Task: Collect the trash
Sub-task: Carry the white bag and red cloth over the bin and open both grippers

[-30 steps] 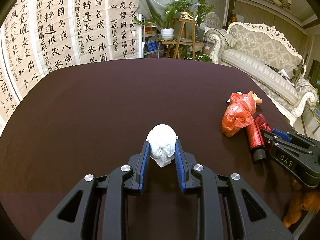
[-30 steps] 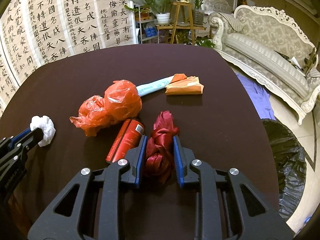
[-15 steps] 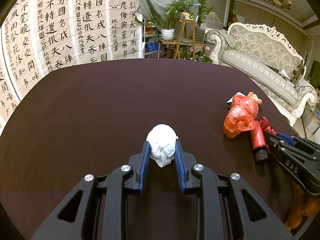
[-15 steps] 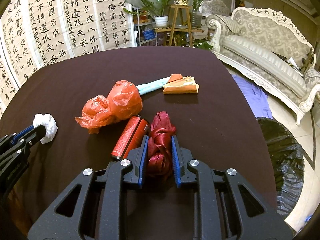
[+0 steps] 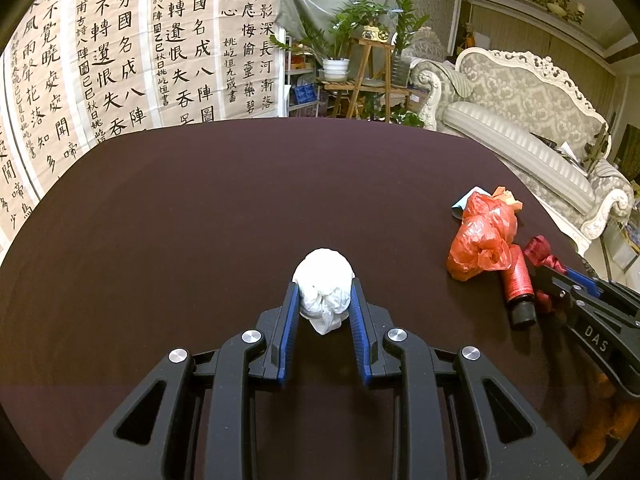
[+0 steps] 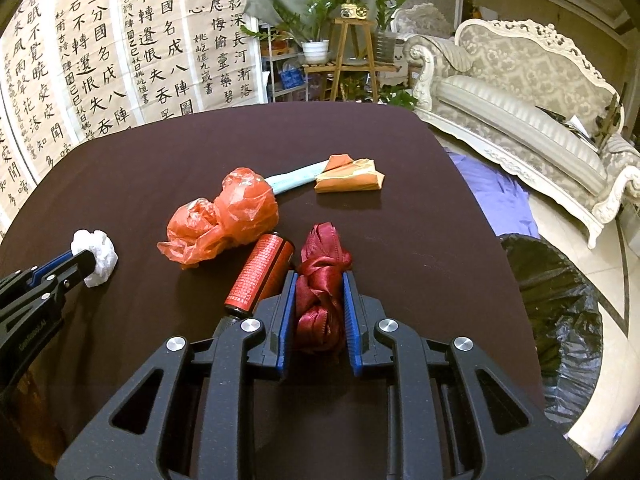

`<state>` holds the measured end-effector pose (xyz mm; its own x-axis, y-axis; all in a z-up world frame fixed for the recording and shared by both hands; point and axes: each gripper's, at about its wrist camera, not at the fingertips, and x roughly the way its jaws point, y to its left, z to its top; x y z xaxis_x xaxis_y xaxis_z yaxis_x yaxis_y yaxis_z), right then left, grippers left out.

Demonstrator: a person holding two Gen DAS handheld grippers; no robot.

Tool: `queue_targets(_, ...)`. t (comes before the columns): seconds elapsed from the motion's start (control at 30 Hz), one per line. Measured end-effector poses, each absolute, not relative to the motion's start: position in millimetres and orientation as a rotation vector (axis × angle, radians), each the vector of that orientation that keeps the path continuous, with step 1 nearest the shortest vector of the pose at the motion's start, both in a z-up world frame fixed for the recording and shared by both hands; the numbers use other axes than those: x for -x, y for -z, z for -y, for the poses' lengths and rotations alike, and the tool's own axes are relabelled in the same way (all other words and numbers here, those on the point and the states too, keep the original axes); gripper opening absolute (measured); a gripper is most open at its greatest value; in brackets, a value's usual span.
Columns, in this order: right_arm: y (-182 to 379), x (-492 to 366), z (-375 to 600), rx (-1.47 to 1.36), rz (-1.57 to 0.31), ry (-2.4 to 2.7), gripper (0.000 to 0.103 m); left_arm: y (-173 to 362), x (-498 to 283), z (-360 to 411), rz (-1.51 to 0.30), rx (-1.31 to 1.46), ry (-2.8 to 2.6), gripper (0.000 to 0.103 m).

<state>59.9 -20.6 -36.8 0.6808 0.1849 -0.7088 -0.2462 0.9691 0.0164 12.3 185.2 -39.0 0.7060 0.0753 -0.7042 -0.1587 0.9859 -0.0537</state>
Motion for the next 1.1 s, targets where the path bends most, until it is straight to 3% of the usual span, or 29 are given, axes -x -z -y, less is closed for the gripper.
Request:
queue_targets(0.5,23,-52,65,0.037,-0.739,-0.159,0.021,24,0,-156,-0.739,0.1,-0.064,0.024)
queue_targets(1.1,16,-36,181,-0.046,-0.685,0.103,0.022,2,-23,2,-0.681,-0.023,0.258,0.024)
